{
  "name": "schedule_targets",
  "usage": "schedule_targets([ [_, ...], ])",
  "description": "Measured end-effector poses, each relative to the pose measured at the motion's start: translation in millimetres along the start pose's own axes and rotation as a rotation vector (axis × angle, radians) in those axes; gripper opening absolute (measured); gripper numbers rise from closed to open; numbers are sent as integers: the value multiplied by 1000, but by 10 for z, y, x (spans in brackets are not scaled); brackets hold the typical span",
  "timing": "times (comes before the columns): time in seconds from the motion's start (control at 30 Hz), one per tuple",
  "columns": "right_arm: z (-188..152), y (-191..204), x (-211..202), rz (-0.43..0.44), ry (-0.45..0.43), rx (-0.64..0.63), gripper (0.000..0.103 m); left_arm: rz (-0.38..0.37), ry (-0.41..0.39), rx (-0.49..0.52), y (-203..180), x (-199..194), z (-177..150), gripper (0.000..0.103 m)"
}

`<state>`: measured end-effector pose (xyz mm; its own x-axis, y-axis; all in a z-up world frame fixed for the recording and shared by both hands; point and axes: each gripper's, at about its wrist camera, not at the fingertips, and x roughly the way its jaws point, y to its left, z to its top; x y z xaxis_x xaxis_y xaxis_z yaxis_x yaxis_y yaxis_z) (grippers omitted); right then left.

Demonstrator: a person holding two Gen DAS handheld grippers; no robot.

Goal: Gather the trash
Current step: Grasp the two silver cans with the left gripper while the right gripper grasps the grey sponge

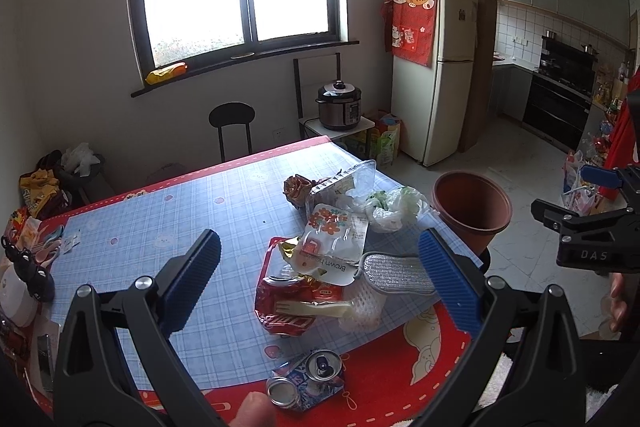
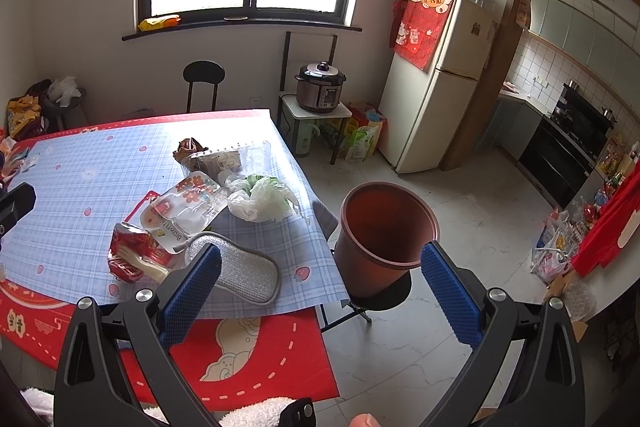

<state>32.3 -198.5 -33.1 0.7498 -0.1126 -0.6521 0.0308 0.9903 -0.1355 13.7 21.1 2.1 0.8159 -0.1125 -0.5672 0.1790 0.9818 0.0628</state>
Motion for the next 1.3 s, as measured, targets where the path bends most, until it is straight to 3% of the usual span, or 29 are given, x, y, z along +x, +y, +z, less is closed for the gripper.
schedule_targets([
  [0.1, 2, 17, 30, 34, 0, 9, 98, -29, -15, 4, 56, -29, -87, 98],
  [0.2, 19, 48, 111, 98, -18, 15, 98, 0, -21, -4, 231, -36, -191, 98],
  [0.37, 2, 213, 424, 192, -22, -13, 98, 57, 94, -109, 727, 164, -526, 98],
  [0.53, -102, 466, 781, 291, 92, -43, 98, 48, 172, -193, 1048, 347, -970, 97],
  [0.73, -334, 650, 1082, 301, 224, -29, 98, -5, 319, -190, 1055, 745, -1529, 95],
  [0.83, -456, 708, 1099, 319, 244, -31, 98, -32, 409, -225, 1060, 933, -1828, 81],
  [1.0, -695, 765, 1158, 347, 312, -31, 98, -90, 530, -290, 993, 1219, -2251, 79],
  [1.17, -811, 767, 1213, 360, 349, -26, 95, -80, 611, -258, 826, 1493, -2518, 73],
  [1.3, -823, 748, 1221, 362, 352, -29, 95, -78, 623, -262, 797, 1587, -2568, 73],
])
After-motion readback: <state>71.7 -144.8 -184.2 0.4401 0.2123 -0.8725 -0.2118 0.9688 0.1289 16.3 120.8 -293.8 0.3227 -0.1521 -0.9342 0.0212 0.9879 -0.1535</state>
